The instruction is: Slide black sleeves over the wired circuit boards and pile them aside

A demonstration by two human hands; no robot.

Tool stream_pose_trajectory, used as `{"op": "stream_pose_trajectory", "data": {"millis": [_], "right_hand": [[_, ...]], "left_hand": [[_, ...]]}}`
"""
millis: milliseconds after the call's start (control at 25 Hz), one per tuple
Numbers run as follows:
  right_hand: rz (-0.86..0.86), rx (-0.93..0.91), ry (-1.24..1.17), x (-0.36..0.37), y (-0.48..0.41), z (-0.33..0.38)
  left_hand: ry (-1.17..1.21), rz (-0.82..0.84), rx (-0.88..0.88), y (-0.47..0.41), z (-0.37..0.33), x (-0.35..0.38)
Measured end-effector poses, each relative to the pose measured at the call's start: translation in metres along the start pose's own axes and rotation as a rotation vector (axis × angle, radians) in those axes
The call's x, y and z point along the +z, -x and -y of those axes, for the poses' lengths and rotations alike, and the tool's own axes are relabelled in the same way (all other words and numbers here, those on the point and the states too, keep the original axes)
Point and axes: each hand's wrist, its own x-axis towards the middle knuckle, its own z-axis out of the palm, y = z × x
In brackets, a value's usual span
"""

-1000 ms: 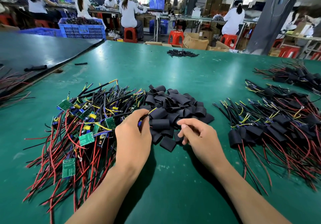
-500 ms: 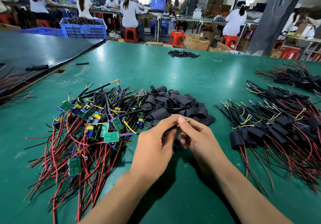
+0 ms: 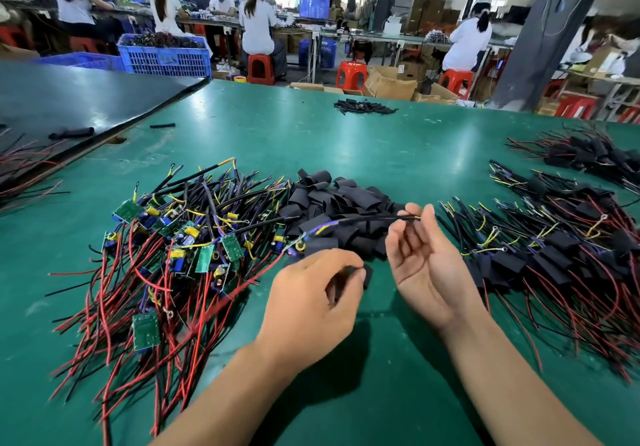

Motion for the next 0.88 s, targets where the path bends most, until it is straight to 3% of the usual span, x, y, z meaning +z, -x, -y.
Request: {"op": "stream_pose_trajectory", "data": {"millis": [120, 240, 400, 520, 760, 880], "right_hand": [[0.031, -0.017, -0.131, -0.001, 0.0, 0.012], [0.015, -0.04, -0.178, -0.006, -0.002, 0.022], [-0.059, -0.011, -0.141, -0.011, -0.006, 0.022], [-0.098, -0.021, -0.106, -0.013, -0.008, 0.019], [0.06, -0.006, -0.029, -0.009, -0.004, 0.017], [0.15, 0.032, 0.067, -0.007, -0.002, 0.015]], "left_hand": [[0.015, 0.233, -0.245, 0.0, 0.001, 0.003], [0.242, 0.044, -0.465, -0.007, 0.002, 0.004], [0.809, -0.144, -0.657, -0.023, -0.006, -0.007], [1.028, 0.003, -0.748, -0.026, -0.008, -0.016], [0.964, 0.26, -0.824, -0.022, -0.012, -0.015], [1.048, 0.384, -0.869, -0.021, -0.011, -0.017]]}}
